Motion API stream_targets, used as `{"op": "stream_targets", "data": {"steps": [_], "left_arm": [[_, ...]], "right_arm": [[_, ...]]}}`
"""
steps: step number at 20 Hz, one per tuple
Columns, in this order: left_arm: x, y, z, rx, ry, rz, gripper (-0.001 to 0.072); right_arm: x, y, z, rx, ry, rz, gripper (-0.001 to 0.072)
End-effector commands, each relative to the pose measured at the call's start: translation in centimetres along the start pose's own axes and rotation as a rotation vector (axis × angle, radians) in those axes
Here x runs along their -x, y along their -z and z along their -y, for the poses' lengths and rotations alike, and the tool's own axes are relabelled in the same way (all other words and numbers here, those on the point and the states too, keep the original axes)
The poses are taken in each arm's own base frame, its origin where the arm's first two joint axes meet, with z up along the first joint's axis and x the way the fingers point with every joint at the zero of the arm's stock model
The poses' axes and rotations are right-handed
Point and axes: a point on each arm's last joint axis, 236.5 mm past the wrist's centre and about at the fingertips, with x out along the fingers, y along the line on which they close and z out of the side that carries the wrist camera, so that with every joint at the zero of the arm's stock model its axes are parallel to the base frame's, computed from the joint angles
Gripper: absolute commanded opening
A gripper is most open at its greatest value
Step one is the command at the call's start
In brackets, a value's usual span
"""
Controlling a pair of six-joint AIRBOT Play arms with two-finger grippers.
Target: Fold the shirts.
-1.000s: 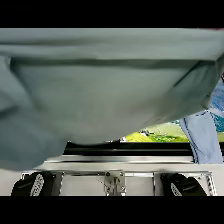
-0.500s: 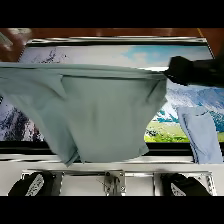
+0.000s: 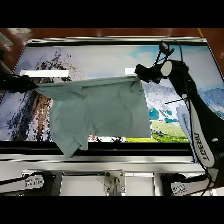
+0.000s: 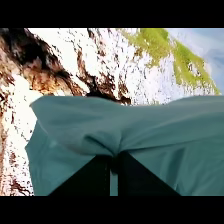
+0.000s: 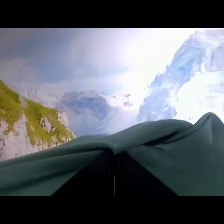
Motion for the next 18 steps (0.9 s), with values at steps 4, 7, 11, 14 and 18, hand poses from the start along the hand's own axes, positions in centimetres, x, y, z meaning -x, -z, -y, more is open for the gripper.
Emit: {"op": "stream_targets", "data": {"steps": [4,7,11,14,18], "left_arm": [[-9.4,5.0,-0.8,0.084,0.085,-0.248,0.0434],[-6.2,5.6,-4.2,0.075,0.011,-0.31,0.0525],[0.9,8.4,-10.9,0.283,-0.016,-0.342,0.0546],[1.8,15.6,-12.0,0.489,0.037,-0.44,0.0678],[-0.8,22.6,-10.4,0.53,0.101,-0.551,0.0677]], "right_arm": [[-5.2,2.5,1.1,-0.103,-0.021,-0.077,0.0221],[-0.7,1.9,3.0,0.023,0.018,-0.122,0.0546],[9.0,7.2,13.6,0.082,0.299,-0.473,0.0546],[10.3,12.6,15.1,-0.059,0.218,-0.634,0.055],[7.2,18.8,12.6,-0.186,0.023,-0.702,0.0551]]}}
